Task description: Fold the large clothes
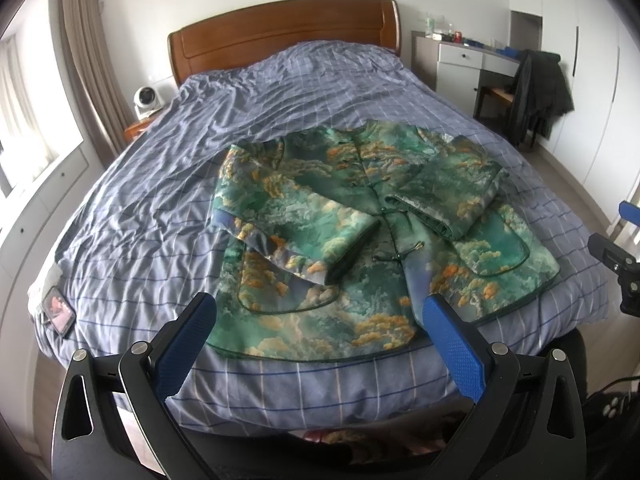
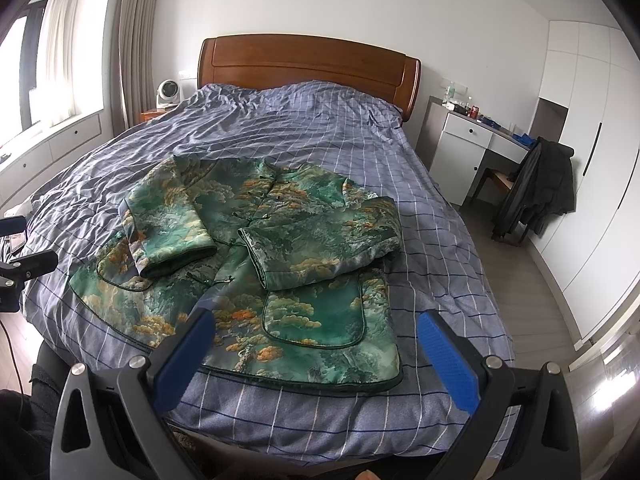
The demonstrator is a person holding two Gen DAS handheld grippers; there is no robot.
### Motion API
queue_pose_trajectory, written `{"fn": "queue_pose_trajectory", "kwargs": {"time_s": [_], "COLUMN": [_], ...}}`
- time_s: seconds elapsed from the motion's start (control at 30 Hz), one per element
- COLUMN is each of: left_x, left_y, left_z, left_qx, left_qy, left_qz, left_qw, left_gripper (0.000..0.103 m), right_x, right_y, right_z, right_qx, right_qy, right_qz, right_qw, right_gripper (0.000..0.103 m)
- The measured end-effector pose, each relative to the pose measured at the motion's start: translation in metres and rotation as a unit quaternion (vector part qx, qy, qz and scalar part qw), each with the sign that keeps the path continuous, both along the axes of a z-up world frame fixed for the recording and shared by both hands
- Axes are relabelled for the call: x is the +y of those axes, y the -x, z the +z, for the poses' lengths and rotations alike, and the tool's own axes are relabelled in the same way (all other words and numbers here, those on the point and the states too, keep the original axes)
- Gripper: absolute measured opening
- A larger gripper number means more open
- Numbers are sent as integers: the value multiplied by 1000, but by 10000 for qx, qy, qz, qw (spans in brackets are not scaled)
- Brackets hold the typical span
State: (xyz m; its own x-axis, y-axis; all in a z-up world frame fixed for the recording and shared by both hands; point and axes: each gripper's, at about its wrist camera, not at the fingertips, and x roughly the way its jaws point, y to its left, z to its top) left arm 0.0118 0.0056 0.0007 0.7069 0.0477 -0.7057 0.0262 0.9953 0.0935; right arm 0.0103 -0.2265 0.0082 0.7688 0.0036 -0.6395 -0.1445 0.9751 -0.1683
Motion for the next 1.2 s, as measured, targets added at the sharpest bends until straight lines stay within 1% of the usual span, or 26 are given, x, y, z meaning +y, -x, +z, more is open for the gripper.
{"fn": "queue_pose_trajectory", "kwargs": {"time_s": [1.2], "left_x": [2], "left_y": [-1], "left_z": [1], "left_qx": [24], "left_qy": [11], "left_qz": [-3], "left_qw": [10000], "left_gripper": [103], "right_x": [0], "right_y": [0], "right_z": [-2], "right_qx": [30], "right_qy": [-15], "right_qz": [-3], "right_qw": [10000], "right_gripper": [103]}}
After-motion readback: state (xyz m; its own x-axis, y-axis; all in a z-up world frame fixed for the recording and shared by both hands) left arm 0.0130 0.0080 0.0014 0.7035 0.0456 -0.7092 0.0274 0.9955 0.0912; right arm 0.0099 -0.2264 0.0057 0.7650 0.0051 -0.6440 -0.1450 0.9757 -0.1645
